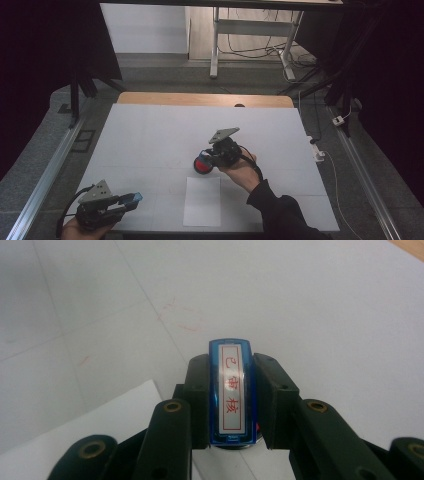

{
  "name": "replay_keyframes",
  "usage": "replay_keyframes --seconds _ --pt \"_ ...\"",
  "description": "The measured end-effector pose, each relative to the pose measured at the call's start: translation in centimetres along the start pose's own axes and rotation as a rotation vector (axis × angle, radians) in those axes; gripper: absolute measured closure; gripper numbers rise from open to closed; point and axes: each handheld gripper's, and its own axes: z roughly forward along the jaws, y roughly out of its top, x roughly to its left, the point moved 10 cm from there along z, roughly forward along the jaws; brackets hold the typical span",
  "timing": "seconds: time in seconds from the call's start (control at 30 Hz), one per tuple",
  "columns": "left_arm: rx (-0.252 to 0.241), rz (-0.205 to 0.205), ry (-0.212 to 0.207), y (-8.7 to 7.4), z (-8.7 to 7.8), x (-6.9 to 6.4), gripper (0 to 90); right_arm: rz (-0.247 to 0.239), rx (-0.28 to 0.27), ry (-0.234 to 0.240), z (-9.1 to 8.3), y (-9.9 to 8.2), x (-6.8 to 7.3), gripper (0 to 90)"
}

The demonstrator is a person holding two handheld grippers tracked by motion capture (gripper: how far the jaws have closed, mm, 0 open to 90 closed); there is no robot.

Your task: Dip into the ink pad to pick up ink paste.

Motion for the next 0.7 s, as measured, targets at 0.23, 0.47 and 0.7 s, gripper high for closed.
replay_keyframes --seconds 0.23,0.47,0.7 --pt "0.0 0.001 -0.001 0.0 0.0 0.0 68.5 -0.016 0.034 -0.014 1.2 -0.3 -0.5 70.5" --pt "0.0 0.004 -0.001 0.0 0.0 0.0 68.5 -0.019 0.054 -0.027 2.0 -0.6 -0.9 70.5" --pt "0.002 0.005 -0.002 0.0 0.0 0.0 68.5 -0.001 0.064 -0.027 2.5 -0.7 -1.2 70.6"
